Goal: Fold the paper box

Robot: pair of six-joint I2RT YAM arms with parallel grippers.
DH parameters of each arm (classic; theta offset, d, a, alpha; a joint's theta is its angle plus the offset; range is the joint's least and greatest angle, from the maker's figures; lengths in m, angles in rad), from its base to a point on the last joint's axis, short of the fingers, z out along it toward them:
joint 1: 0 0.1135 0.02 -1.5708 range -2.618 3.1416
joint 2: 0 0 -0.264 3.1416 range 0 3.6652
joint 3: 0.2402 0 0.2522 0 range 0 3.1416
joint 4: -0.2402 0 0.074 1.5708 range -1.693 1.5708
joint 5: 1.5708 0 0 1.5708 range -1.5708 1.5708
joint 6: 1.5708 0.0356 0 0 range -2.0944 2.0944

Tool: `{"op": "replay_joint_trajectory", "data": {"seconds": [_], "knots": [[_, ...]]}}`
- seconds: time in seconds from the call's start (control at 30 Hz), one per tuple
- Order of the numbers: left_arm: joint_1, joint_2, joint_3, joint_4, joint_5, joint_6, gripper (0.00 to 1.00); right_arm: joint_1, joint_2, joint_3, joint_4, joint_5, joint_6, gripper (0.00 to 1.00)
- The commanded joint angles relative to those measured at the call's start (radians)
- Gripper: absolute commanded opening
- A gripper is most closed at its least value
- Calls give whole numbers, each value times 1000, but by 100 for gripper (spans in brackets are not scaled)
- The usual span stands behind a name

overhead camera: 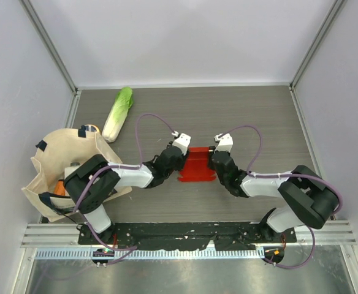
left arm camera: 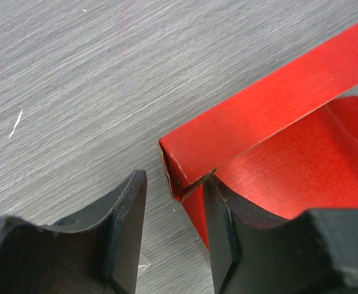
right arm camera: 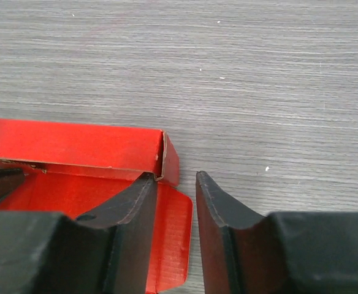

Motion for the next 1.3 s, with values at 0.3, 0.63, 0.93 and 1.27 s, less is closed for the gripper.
{"op": "replay_joint_trajectory", "data": {"seconds": [0.3, 0.63, 0.93, 1.27], "knots": [[32, 77, 36, 248, -7, 52, 38, 5, 59, 59, 116, 25, -49, 9], [32, 131, 85, 287, -40, 81, 21, -6, 58, 96, 41, -6, -66, 1], [41, 114, 122, 197, -33, 68, 0, -74, 27, 115, -57, -150, -43, 1], [44, 79, 191, 18, 70, -193, 39, -74, 12, 167, -169, -198, -15, 1]]}}
